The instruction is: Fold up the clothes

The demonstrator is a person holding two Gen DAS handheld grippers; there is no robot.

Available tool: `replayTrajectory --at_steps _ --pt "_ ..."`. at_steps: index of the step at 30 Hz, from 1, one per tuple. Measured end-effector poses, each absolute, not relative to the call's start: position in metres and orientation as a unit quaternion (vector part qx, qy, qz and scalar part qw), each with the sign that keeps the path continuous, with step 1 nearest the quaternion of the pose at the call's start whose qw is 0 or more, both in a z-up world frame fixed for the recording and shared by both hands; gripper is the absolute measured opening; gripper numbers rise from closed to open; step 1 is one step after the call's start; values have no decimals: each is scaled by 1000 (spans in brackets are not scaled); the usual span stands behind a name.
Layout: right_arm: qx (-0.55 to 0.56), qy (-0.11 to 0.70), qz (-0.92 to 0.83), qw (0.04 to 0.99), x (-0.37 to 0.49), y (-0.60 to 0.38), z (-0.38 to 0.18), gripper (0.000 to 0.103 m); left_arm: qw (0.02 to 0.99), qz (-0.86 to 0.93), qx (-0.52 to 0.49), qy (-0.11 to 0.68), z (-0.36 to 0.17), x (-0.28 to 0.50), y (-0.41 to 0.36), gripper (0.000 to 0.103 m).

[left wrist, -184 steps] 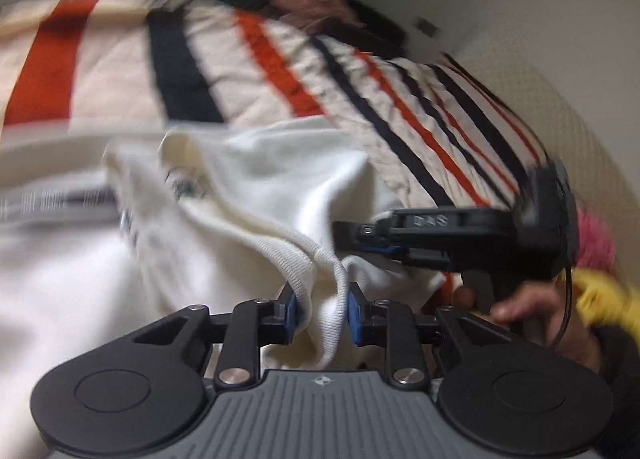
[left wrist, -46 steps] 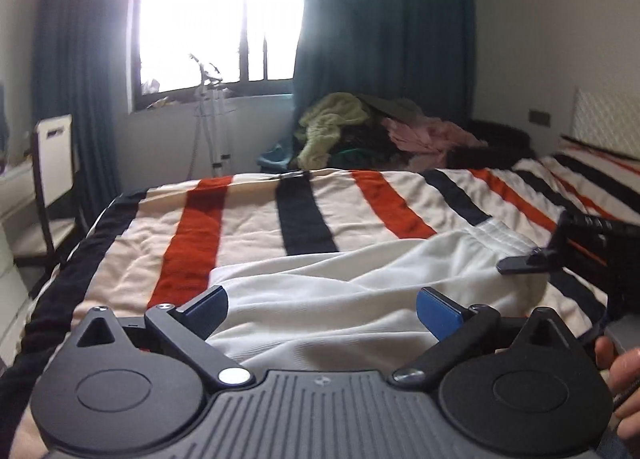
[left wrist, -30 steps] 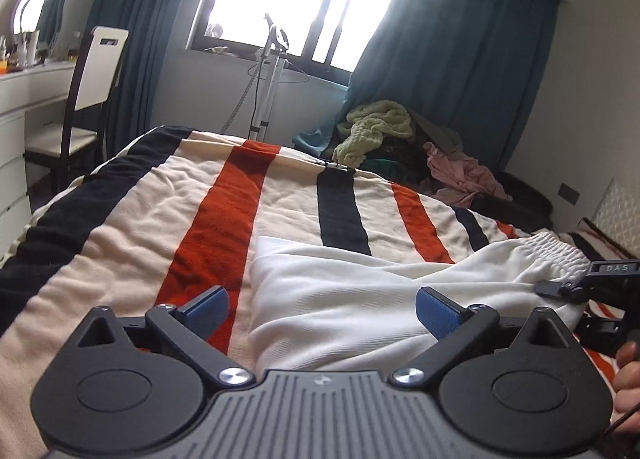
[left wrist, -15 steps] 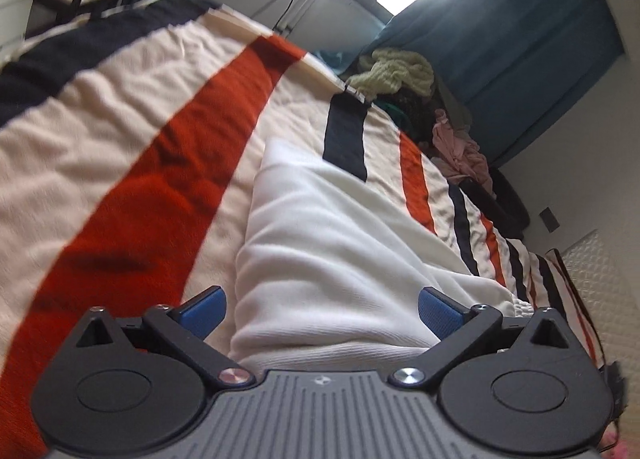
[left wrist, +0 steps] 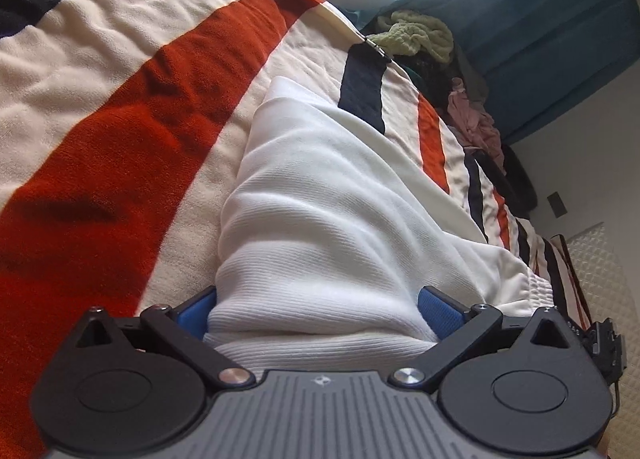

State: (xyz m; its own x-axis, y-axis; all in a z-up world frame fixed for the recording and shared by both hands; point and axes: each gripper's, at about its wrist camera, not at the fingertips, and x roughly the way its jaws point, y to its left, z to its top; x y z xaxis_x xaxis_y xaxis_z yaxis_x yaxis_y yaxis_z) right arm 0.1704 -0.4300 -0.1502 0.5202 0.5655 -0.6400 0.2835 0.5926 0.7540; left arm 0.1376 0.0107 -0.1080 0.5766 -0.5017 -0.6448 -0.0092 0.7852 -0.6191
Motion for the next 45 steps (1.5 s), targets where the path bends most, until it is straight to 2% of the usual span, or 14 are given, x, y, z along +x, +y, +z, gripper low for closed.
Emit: replayTrajectory --at_steps 5,9,11,12,15,17,20,23,27,30,36,45 --pt "411 476 112 769 166 -424 -145 89 833 -147 -309 434 -112 139 16 102" --pt "386 472 127 783 163 -419 -141 87 833 -145 -314 433 -113 140 17 94" --pt "374 469 134 789 161 -417 -139 75 834 -143 -312 432 -113 140 17 90" --pt "372 465 130 793 159 -417 -135 74 835 -144 -310 432 -113 139 17 87" --pt "366 453 121 804 152 -416 -125 63 841 -152 -303 423 -111 134 17 78" --pt "361 445 115 812 148 -416 -118 50 845 -154 -295 417 -110 131 15 75" --pt "355 432 105 822 141 -415 -108 39 848 -158 -298 409 -106 127 16 66" --pt "354 412 103 833 132 -412 -97 32 841 -161 -319 405 -97 124 21 57" --pt "368 385 113 839 123 -412 -81 31 816 -180 -355 420 -72 127 22 47" --pt "385 365 115 840 118 -427 -66 30 809 -200 -348 429 -44 134 1 45" --pt "404 319 102 851 116 -490 -31 29 792 -238 -350 441 1 184 -87 43" --pt "456 211 -16 865 168 -661 5 30 782 -331 -304 432 48 345 -324 43"
